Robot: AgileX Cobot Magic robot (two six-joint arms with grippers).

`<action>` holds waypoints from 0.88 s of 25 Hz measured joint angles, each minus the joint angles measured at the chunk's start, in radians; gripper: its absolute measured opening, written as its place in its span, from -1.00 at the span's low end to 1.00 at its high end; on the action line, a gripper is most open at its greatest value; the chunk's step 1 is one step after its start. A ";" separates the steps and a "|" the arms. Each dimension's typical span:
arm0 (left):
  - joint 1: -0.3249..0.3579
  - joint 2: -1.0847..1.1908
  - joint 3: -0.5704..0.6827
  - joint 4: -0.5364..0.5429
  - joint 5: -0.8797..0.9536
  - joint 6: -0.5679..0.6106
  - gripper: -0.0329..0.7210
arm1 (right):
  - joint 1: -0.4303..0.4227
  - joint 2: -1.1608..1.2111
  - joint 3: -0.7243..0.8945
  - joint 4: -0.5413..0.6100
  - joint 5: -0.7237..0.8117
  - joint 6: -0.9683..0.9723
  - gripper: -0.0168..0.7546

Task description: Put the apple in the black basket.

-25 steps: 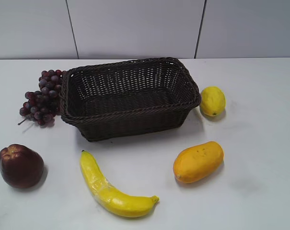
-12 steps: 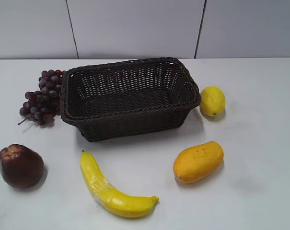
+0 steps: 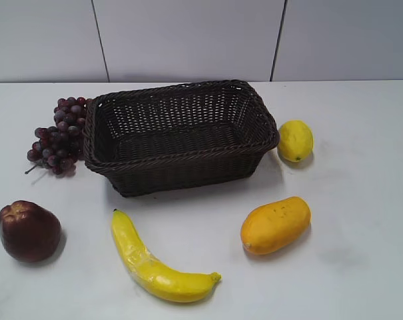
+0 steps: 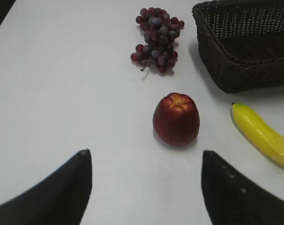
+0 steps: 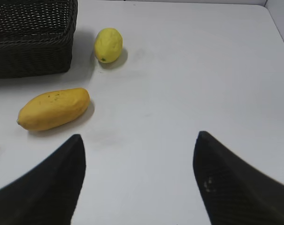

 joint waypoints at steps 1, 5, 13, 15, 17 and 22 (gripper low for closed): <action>0.000 0.031 0.000 -0.004 0.000 0.001 0.62 | 0.000 0.000 0.000 0.000 0.000 0.000 0.44; 0.000 0.173 -0.004 -0.024 -0.007 0.012 0.68 | 0.000 0.000 0.000 0.000 0.000 0.000 0.44; 0.000 0.484 -0.091 -0.060 -0.044 0.130 0.65 | 0.000 0.000 0.000 0.000 0.000 0.000 0.44; 0.000 0.560 -0.116 -0.073 -0.044 0.163 0.65 | 0.000 0.000 0.000 0.000 0.000 0.000 0.44; 0.000 0.633 -0.147 -0.092 -0.044 0.206 0.65 | 0.000 0.000 0.000 0.000 0.000 0.000 0.44; 0.000 0.780 -0.235 -0.106 -0.048 0.268 0.65 | 0.000 0.000 0.000 0.000 0.000 0.000 0.44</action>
